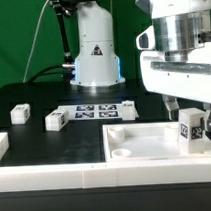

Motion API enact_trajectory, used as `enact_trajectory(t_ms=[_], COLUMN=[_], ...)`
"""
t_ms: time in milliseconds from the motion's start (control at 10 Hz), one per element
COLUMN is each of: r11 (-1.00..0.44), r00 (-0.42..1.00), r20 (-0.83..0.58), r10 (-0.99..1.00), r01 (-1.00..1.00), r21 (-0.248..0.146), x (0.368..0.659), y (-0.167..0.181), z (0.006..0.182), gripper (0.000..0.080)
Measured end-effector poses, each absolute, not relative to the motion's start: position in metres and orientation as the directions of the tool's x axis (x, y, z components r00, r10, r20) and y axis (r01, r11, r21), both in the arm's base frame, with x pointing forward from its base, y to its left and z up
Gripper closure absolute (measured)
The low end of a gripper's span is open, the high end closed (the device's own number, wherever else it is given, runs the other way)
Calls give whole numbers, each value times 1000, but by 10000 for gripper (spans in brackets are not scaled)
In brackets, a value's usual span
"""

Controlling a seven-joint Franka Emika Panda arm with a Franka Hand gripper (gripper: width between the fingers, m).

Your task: Assemble one leg

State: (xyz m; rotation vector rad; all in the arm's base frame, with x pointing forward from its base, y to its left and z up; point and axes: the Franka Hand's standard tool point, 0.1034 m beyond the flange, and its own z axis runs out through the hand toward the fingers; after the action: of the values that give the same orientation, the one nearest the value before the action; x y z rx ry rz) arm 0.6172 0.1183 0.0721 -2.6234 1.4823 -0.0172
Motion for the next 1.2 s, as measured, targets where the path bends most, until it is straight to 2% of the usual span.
enact_trajectory(t_ms=[200, 600, 800, 1200], r11=[-681, -901, -970, -996], r00=[688, 905, 973, 995], r20=[-28, 21, 45, 74], r10=[-725, -425, -228, 60], r01=[-722, -421, -222, 65], r21=[-125, -111, -102, -67], x=[617, 616, 616, 617], y=[119, 120, 118, 117], z=[71, 69, 69, 70], gripper=[153, 150, 150, 150])
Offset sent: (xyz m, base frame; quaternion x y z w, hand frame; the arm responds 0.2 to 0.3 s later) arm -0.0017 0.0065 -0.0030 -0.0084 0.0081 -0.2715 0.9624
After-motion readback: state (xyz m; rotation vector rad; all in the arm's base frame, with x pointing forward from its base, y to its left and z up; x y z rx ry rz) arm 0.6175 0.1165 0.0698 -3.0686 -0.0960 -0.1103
